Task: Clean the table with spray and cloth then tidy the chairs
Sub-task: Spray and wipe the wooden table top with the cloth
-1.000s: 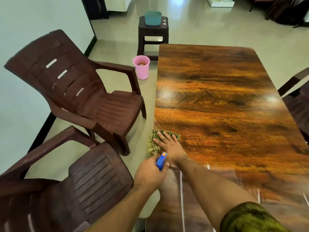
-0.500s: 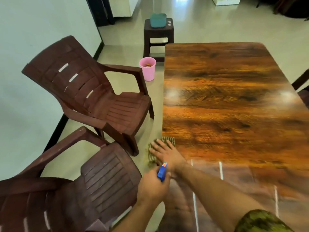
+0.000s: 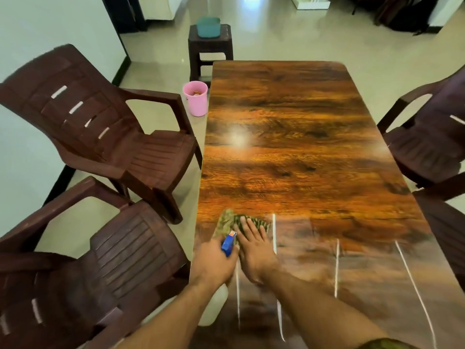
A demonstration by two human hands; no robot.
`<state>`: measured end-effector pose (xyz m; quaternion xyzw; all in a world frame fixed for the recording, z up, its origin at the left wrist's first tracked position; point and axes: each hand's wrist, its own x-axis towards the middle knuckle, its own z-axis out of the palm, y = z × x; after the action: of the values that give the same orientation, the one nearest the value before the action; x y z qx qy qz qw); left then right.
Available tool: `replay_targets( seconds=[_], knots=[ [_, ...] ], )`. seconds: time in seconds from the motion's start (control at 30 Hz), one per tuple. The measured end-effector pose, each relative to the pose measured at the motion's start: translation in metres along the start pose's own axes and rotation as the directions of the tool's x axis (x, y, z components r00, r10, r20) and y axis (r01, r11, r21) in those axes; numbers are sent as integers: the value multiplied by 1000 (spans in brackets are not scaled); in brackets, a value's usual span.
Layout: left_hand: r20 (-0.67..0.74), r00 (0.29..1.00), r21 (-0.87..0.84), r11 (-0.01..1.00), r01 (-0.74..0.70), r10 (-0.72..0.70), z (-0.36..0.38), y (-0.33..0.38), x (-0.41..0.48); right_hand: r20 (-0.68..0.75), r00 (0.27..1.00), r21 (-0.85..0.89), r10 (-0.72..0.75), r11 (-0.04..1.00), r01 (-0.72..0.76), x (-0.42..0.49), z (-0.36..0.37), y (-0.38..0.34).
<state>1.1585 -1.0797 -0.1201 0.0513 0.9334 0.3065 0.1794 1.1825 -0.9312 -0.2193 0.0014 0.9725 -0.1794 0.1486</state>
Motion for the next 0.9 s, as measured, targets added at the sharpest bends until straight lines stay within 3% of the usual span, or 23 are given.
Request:
replay_targets(
  seconds=[0.07, 0.1, 0.17, 0.2, 0.3, 0.33, 0.43, 0.57, 0.6, 0.67, 0.7, 0.77, 0.83, 0.9],
  knots=[
    [4, 1000, 58, 998, -19, 19, 10, 7, -11, 37, 990, -30, -137, 990, 138, -5, -13, 34],
    [11, 1000, 67, 998, -8, 8, 16, 12, -18, 13, 997, -29, -78, 996, 79, -7, -19, 56],
    [43, 999, 26, 999, 29, -31, 30, 20, -29, -85, 974, 36, 212, 977, -209, -18, -29, 80],
    [56, 997, 2, 999, 45, -45, 38, 26, -33, -126, 958, 47, 256, 966, -252, -26, -32, 89],
    [115, 991, 10, 998, 68, -68, 59, 45, -42, -99, 994, -7, 55, 998, -56, -56, -41, 130],
    [141, 988, 12, 998, 59, -60, 64, 52, -45, -99, 992, 11, 84, 997, -83, -60, -47, 154],
    [186, 982, 12, 999, 33, -35, 83, 68, -50, -185, 871, 106, 454, 891, -442, -79, -56, 198],
    [236, 972, 21, 1000, 9, -14, 112, 97, -56, -112, 980, -4, 164, 986, -166, -122, -57, 241],
    [246, 969, 29, 1000, -11, 4, 121, 108, -57, -136, 950, 45, 280, 960, -277, -130, -62, 259],
    [245, 969, 38, 999, -38, 28, 135, 124, -59, -186, 779, 169, 599, 800, -575, -139, -68, 279],
    [242, 970, 45, 998, -49, 36, 143, 134, -59, -204, 754, 150, 624, 781, -606, -144, -67, 282],
    [238, 970, 51, 996, -70, 56, 158, 153, -58, -177, 887, 38, 427, 903, -427, -157, -64, 289],
    [255, 963, 33, 995, -99, 87, 171, 170, -58, -133, 932, 7, 336, 941, -338, -171, -70, 311],
    [272, 952, 55, 986, -161, 140, 185, 189, -59, -172, 813, 95, 556, 831, -548, -182, -76, 331]
  ],
)
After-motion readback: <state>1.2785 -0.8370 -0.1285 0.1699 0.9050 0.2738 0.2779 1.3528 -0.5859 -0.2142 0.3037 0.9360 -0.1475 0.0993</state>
